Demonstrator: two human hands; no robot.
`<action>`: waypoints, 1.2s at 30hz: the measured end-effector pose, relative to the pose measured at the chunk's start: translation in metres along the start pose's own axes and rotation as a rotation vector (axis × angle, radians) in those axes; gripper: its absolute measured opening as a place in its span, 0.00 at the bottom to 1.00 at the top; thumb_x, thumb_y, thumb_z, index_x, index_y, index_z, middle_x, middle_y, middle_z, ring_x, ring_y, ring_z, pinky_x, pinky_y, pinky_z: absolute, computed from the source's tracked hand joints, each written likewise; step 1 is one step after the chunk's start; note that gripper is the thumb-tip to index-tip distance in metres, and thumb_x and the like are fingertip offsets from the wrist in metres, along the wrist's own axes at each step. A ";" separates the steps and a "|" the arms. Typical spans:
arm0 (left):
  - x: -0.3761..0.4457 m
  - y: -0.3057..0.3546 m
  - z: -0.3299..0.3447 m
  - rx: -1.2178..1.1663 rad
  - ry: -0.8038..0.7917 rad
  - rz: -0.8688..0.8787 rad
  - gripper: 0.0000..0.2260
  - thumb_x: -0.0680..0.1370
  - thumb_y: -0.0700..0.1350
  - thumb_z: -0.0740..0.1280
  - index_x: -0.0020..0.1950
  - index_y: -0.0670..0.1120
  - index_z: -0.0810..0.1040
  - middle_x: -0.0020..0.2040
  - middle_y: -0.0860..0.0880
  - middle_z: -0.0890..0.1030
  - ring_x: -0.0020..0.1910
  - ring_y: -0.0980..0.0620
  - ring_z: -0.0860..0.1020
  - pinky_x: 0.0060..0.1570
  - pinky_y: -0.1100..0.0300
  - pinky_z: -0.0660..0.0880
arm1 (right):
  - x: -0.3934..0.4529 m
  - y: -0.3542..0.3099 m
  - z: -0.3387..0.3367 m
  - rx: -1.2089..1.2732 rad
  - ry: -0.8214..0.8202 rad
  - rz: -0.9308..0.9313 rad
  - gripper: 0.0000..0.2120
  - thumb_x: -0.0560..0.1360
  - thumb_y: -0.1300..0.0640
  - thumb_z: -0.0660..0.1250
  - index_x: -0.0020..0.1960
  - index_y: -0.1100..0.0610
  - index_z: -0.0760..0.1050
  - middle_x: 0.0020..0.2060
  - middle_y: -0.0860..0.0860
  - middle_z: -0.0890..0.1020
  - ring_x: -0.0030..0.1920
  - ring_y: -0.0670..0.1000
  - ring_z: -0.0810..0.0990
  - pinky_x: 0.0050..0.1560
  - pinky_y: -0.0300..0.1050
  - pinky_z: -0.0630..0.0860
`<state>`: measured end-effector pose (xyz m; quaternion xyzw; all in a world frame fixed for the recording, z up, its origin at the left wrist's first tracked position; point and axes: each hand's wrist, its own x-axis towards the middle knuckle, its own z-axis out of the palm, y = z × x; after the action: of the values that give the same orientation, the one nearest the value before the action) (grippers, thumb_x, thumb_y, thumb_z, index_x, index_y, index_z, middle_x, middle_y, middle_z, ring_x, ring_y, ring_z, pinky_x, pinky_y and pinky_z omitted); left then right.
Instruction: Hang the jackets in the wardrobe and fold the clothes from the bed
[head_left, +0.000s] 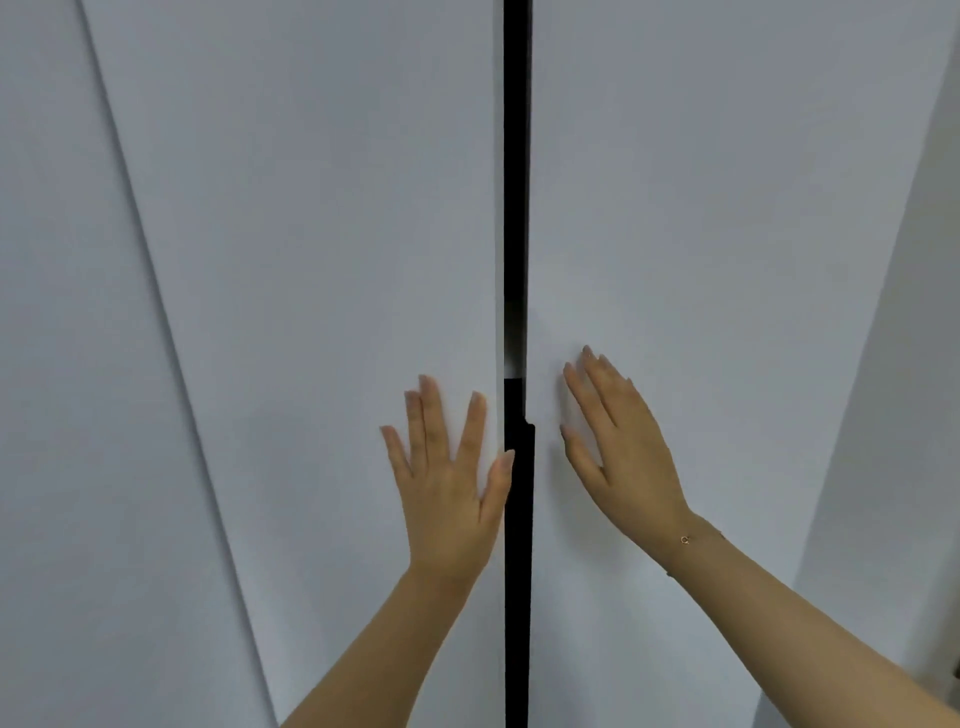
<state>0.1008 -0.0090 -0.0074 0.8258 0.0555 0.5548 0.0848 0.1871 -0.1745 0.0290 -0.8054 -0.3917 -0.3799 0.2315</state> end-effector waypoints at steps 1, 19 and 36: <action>0.005 -0.003 0.014 0.010 0.047 0.007 0.26 0.84 0.58 0.47 0.80 0.54 0.44 0.80 0.41 0.46 0.79 0.41 0.45 0.75 0.37 0.43 | 0.005 0.011 0.008 -0.020 0.003 -0.007 0.26 0.83 0.51 0.53 0.79 0.56 0.55 0.79 0.52 0.53 0.79 0.51 0.50 0.78 0.54 0.52; 0.045 -0.029 0.124 0.156 0.158 -0.012 0.23 0.85 0.52 0.47 0.80 0.55 0.49 0.80 0.44 0.48 0.79 0.43 0.48 0.75 0.37 0.44 | 0.040 0.053 0.114 -0.326 0.280 -0.052 0.29 0.83 0.45 0.51 0.80 0.54 0.49 0.79 0.54 0.50 0.79 0.56 0.44 0.77 0.59 0.44; 0.045 -0.033 0.082 0.217 -0.191 0.008 0.24 0.84 0.51 0.47 0.80 0.55 0.47 0.81 0.45 0.46 0.80 0.47 0.46 0.75 0.39 0.48 | 0.031 0.026 0.065 -0.269 -0.044 0.066 0.32 0.80 0.55 0.56 0.80 0.53 0.48 0.80 0.53 0.47 0.79 0.55 0.44 0.76 0.61 0.54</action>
<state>0.1935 0.0256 -0.0040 0.8794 0.1037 0.4646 -0.0021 0.2487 -0.1321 0.0129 -0.8496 -0.3157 -0.4035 0.1253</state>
